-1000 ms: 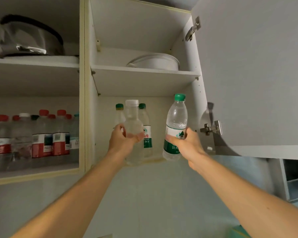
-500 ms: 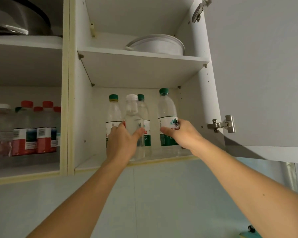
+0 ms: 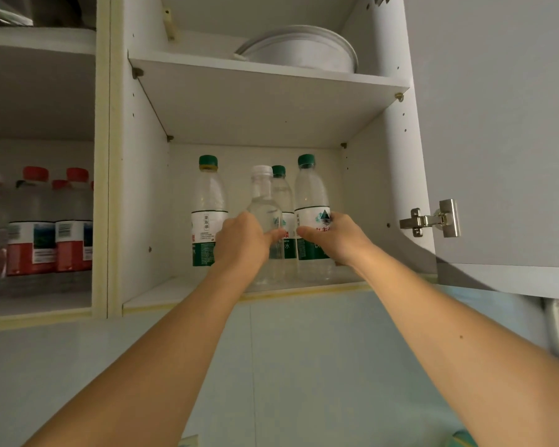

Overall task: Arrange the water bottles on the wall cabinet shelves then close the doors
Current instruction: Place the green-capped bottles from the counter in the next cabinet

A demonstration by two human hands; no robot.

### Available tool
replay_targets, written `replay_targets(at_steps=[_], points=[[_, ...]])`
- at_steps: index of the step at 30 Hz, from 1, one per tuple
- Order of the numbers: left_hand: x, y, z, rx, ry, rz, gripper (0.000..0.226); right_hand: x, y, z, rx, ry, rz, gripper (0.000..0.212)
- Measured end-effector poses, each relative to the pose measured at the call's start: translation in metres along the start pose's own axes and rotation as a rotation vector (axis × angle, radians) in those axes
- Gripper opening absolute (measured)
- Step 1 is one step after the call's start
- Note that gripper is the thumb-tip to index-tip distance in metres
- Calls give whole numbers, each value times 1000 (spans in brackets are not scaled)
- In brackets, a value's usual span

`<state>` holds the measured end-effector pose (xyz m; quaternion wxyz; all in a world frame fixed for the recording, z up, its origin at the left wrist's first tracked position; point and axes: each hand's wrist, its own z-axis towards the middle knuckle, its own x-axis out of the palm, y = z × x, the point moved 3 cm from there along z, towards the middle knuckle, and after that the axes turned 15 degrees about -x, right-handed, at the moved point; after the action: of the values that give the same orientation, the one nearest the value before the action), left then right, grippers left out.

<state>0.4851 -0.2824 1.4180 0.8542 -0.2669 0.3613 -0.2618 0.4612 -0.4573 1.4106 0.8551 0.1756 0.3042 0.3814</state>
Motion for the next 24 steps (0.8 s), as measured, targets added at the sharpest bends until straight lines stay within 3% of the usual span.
replay_targets(at_steps=[9,14,18,21,24], points=[[16,-6,4,-81,52,1,48,8,-11,10,44,-11,-22,49],[11,-1,-2,-50,150,-88,39,9,-11,7,44,-27,-76,53],[-1,11,-17,-7,131,-139,34,5,-9,-7,6,41,-217,43],[-20,19,-30,96,73,-160,20,-1,-3,-28,-120,-102,-382,44],[-41,29,-49,197,118,-235,17,-3,12,-56,-277,-213,-455,33]])
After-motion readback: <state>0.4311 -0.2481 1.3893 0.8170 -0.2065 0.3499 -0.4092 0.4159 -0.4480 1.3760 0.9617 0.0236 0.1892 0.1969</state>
